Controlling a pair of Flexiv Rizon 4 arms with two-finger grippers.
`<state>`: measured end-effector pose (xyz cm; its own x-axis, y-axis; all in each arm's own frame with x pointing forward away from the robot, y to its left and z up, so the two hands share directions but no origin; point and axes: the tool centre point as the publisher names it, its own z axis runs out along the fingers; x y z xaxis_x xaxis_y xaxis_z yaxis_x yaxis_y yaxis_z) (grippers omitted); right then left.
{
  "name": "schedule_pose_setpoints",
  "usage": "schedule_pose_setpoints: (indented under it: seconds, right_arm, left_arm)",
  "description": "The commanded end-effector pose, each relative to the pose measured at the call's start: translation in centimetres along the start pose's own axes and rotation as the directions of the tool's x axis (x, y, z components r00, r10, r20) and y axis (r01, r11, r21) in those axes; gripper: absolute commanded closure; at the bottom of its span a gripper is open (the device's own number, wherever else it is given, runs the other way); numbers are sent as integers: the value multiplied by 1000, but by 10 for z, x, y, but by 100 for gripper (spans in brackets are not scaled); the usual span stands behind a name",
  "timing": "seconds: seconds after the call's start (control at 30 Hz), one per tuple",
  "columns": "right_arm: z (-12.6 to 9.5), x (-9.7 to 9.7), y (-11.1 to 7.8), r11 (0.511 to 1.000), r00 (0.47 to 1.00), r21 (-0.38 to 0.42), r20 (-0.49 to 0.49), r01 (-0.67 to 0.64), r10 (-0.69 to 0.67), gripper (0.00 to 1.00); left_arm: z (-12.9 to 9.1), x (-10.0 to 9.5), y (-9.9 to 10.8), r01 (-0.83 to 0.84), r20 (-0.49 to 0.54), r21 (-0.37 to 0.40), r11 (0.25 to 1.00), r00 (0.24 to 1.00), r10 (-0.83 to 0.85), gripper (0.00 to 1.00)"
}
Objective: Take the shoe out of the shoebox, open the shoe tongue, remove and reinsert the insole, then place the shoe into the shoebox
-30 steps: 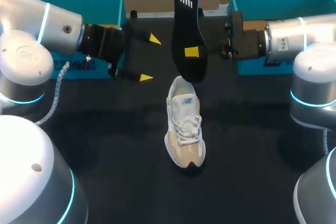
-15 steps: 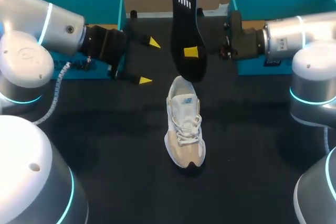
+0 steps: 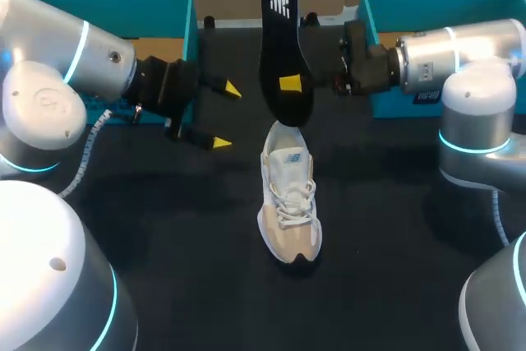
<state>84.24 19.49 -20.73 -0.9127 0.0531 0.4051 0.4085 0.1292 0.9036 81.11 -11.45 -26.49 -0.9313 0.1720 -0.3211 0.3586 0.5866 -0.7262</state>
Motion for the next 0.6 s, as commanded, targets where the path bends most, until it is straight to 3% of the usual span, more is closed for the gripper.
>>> schedule_pose_setpoints:
  seconds: [0.03,0.33,0.6]
  right_arm:
    - [2,-1,1,1000,1000,4,0,-1,1,100]
    - [1,-11,-8,1000,1000,-15,-6,8,-8,100]
    - [-5,-26,-22,996,998,-63,-12,56,-57,100]
  left_arm:
    - [11,-2,8,53,-8,-48,997,999,-54,0]
    - [17,5,19,148,-28,-133,980,988,-153,0]
    - [36,13,25,176,-22,-123,977,983,-180,0]
